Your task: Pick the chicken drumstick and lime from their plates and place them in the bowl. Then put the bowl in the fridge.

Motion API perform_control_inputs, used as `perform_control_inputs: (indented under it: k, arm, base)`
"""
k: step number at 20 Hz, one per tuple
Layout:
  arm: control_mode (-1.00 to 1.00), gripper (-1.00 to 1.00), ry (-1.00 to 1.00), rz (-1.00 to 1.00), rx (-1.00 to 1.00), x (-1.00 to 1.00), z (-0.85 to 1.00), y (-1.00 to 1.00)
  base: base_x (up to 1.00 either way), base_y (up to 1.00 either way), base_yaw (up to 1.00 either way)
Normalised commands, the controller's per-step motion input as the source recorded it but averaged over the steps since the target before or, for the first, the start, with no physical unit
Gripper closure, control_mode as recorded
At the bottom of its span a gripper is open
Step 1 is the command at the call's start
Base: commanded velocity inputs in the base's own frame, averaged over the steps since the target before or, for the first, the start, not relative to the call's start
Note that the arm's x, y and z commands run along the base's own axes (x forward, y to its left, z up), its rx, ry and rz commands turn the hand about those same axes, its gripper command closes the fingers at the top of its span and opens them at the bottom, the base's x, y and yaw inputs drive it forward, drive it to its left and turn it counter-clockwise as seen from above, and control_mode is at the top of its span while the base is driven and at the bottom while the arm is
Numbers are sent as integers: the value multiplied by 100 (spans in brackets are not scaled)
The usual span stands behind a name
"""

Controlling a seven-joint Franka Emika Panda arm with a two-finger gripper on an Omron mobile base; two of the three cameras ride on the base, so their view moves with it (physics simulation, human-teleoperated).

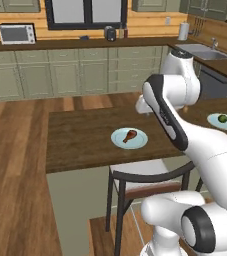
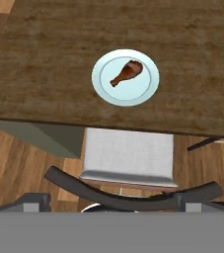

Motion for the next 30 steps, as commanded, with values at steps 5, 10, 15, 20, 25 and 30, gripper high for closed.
perform_control_inputs:
  k: [5, 10, 15, 20, 25, 30]
  arm:
    - [100, -100, 0, 0, 0, 0, 0, 0]
    - [-100, -100, 0, -2, 0, 31, -11, 0]
    - [-100, -100, 8, -9, 0, 89, -54, 0]
    - [-100, -100, 10, -11, 0, 100, -68, -3]
    - [-100, -100, 10, -15, 5, 98, -60, -3]
    - [-100, -100, 19, -13, 8, 95, -11, -46]
  base:
    - [78, 0, 0]
    - [19, 0, 0]
    - [0, 0, 0]
    - [0, 0, 0]
    - [0, 0, 0]
    - [0, 0, 0]
